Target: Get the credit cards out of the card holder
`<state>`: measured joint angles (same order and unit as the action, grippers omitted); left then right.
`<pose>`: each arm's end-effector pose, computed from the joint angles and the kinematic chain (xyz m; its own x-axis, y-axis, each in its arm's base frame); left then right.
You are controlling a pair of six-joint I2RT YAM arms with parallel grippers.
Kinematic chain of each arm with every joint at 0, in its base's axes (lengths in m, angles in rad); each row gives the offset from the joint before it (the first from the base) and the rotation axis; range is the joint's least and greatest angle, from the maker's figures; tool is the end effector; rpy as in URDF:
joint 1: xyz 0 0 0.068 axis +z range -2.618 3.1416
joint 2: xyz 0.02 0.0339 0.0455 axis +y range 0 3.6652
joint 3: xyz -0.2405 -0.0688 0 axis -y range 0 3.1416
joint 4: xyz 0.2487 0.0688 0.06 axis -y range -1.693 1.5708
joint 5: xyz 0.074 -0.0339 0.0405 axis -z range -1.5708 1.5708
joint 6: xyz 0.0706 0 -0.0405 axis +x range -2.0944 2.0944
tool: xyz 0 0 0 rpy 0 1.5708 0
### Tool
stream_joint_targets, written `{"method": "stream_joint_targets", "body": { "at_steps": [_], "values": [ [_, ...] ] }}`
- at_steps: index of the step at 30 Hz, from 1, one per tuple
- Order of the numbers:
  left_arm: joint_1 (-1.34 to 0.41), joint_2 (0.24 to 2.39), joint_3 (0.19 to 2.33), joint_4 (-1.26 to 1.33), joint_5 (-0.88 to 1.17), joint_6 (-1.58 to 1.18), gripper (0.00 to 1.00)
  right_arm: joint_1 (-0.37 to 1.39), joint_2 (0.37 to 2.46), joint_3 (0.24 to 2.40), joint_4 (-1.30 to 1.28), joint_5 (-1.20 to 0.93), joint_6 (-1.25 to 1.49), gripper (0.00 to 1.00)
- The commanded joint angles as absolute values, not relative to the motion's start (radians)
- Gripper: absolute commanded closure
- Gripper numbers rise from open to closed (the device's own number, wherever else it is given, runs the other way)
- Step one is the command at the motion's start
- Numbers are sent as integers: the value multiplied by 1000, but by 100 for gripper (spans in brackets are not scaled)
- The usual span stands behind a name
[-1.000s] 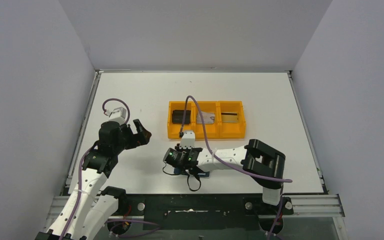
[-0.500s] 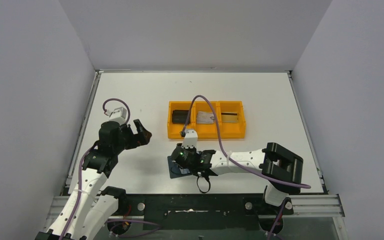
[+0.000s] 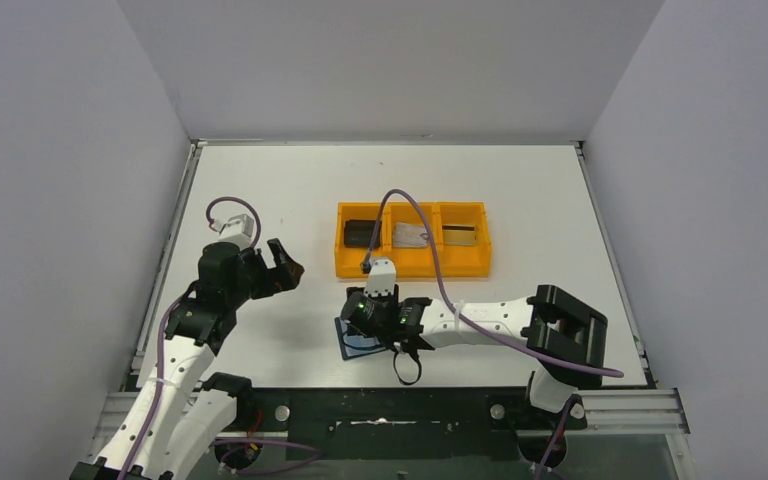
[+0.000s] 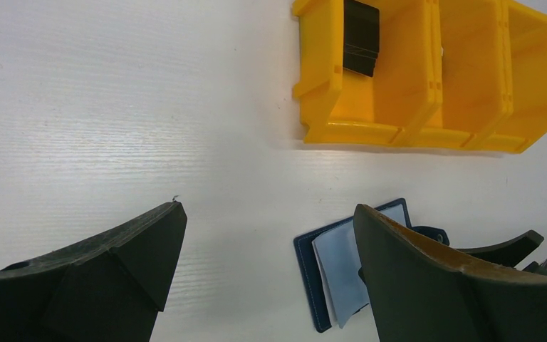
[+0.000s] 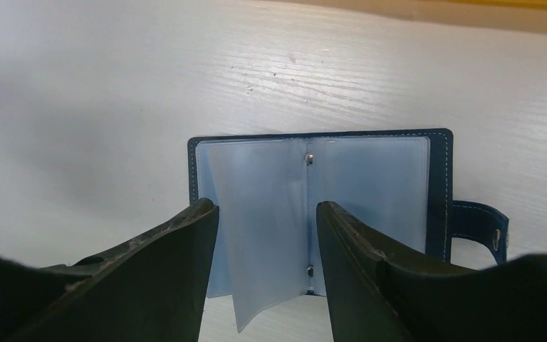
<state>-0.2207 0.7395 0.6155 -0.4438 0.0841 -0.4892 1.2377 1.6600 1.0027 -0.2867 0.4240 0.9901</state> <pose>0.2116 -0.0536 0.2267 -0.5982 -0.3457 -0.7230 0.0070 0.8999 -0.4361 0.1439 0.3270 0.1365 -0.7995 0.0199 -0.6004 -0.2078 0.9285 0.3076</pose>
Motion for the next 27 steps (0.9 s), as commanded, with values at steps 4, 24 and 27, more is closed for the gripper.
{"method": "stream_joint_targets", "body": {
  "at_steps": [4, 24, 27],
  "values": [
    [-216, 744, 620, -379, 100, -483, 10, 1235, 1658, 1021, -371, 507, 1028, 46],
    [-216, 776, 645, -414, 5, -510, 10, 1192, 1478, 908, -329, 516, 993, 25],
    [-218, 777, 653, -419, -64, -534, 10, 1150, 1392, 900, -363, 561, 944, 16]
  ]
}}
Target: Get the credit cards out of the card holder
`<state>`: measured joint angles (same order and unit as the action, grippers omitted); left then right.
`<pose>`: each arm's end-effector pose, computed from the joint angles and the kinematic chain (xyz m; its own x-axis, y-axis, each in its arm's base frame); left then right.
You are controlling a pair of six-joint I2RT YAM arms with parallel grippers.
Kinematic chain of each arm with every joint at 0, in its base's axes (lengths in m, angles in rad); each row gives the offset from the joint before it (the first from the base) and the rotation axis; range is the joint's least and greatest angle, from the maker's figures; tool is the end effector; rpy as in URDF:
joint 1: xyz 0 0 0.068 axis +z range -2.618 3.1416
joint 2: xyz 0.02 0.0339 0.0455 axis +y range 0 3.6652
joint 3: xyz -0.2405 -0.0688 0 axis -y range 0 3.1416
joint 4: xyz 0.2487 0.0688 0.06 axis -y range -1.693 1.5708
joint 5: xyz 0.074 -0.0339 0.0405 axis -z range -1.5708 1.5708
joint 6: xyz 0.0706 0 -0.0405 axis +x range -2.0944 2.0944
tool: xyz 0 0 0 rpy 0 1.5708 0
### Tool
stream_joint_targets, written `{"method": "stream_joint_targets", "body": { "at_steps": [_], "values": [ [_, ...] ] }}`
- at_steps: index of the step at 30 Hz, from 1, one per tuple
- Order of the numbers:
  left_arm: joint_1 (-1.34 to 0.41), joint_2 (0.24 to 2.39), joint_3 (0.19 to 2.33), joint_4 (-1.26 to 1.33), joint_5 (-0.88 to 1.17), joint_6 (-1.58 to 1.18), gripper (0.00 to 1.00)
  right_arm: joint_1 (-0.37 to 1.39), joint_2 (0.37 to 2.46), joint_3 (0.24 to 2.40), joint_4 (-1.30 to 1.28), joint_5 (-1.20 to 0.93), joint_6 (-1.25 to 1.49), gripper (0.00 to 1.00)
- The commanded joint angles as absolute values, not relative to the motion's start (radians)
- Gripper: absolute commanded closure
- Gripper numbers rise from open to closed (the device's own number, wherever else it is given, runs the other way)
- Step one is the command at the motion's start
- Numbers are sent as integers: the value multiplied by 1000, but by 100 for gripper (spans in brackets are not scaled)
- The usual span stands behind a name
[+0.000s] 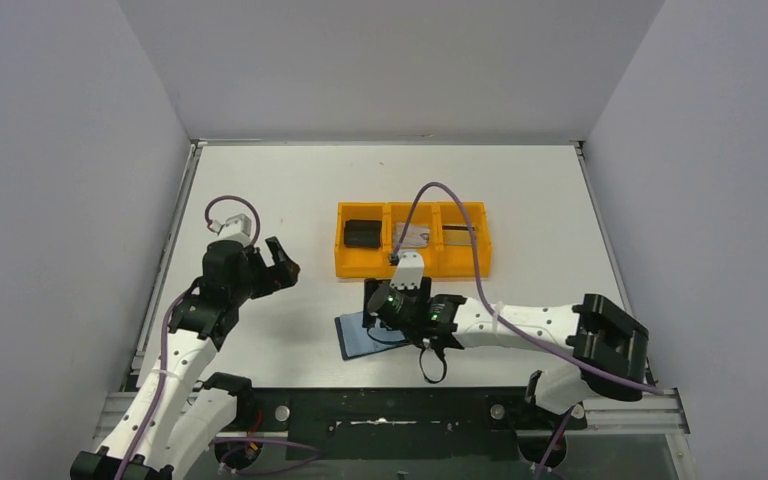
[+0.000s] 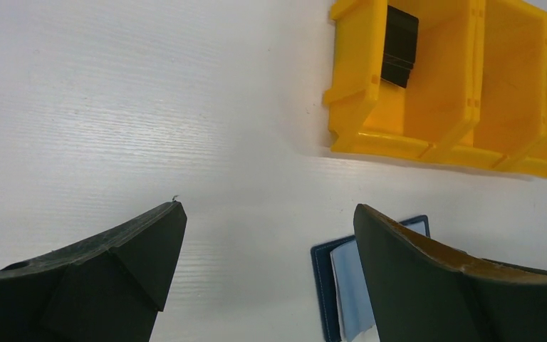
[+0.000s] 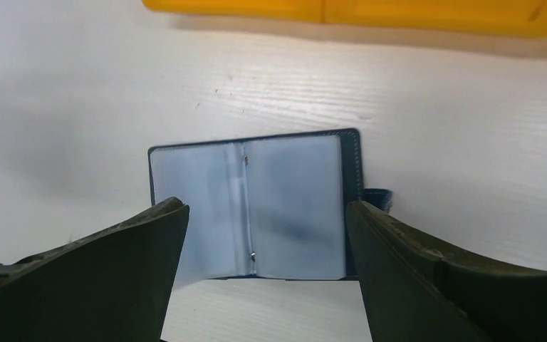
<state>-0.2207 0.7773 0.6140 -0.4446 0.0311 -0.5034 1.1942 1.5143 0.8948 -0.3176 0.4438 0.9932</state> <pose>0.2165 -0.0508 0.2184 -0.6057 -0.3583 -0.7105 -0.0554 0.9097 -0.4115 0.1478 0.2914 0.1471 -0.7871 0.0672 -0.6132 -0.1592 0.9382 0.3071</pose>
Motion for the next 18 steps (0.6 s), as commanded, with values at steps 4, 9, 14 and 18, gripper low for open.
{"method": "stream_joint_targets", "body": {
  "at_steps": [4, 9, 14, 18],
  "values": [
    [-217, 763, 653, -430, -177, -565, 10, 1031, 1255, 891, -411, 607, 855, 10],
    [-216, 711, 687, -448, -278, -567, 10, 897, 1102, 895, -438, 675, 729, 4],
    [-216, 654, 683, -455, -367, -573, 9, 648, 987, 886, -393, 614, 574, 2],
    [-216, 629, 692, -462, -383, -565, 10, 535, 930, 883, -407, 616, 515, 1]
  ]
}}
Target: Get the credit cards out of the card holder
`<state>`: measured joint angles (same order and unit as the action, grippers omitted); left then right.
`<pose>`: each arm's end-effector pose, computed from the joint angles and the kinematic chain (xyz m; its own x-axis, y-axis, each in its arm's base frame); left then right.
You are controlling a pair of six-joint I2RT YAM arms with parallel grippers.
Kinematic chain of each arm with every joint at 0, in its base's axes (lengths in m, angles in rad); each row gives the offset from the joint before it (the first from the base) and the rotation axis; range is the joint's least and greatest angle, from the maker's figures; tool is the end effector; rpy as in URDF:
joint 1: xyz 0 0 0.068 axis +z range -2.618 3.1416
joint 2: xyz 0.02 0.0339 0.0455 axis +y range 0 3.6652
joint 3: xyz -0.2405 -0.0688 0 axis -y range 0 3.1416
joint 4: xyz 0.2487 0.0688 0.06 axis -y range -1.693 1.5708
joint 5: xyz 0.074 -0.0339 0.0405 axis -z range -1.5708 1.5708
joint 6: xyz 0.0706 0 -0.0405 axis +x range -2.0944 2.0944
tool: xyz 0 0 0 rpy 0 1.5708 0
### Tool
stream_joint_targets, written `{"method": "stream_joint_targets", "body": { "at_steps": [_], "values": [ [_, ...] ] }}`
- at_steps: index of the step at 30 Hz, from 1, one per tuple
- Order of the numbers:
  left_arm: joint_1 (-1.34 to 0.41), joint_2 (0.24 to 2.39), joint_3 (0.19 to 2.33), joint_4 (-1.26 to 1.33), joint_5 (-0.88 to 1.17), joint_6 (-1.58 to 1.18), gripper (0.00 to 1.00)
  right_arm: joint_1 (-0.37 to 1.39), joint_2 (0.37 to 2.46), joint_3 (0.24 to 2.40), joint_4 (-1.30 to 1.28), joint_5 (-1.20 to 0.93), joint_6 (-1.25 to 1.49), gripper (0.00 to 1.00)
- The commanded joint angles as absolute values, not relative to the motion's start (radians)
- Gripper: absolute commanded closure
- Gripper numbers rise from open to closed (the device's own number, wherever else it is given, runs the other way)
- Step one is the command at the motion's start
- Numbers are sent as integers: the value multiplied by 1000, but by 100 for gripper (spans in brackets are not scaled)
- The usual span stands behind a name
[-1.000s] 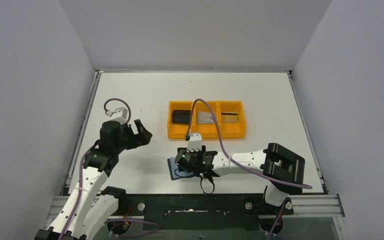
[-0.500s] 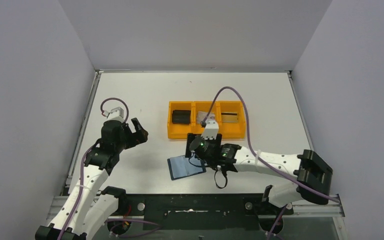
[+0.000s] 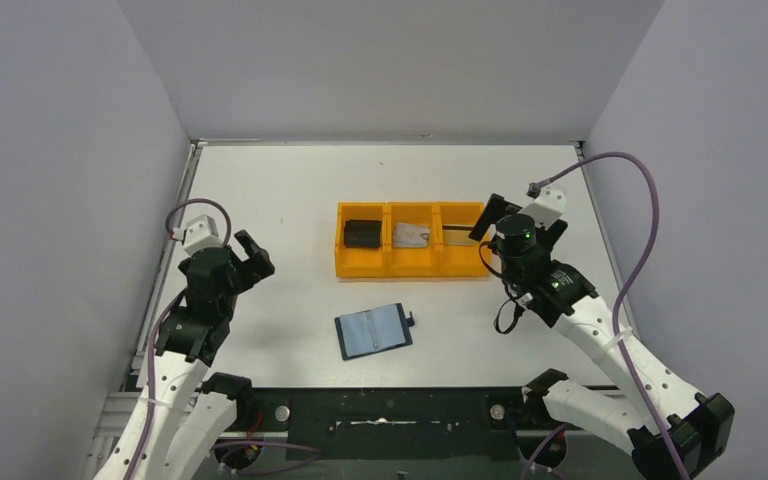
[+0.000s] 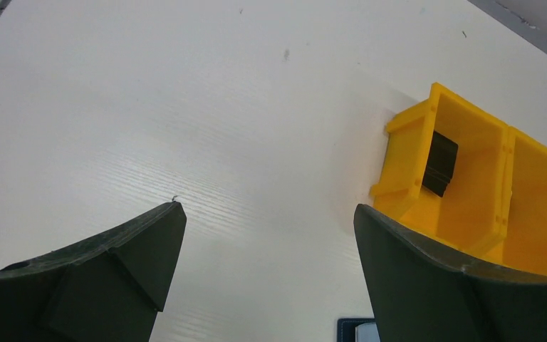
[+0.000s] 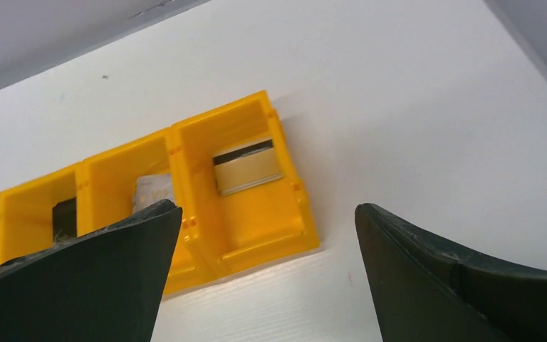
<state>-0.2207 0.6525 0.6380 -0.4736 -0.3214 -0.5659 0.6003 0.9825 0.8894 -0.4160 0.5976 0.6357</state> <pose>0.2029 -0.0227 0.2498 -0.3516 -0.4425 -0.8250 -0.2998 0.8881 -0.3485 0.2331 0.1114 0.2857 -0.3602 0.3483 -0.8654 0.1892 0.9357 0.2978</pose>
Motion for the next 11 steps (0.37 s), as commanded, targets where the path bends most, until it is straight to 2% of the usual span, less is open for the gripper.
{"method": "stream_joint_targets", "body": {
  "at_steps": [1, 11],
  "values": [
    [-216, 621, 690, -460, -375, -560, 9, 529, 914, 875, -402, 619, 498, 1],
    [-214, 589, 688, -446, -347, -519, 10, 528, 739, 701, -336, 561, 498, 1]
  ]
}}
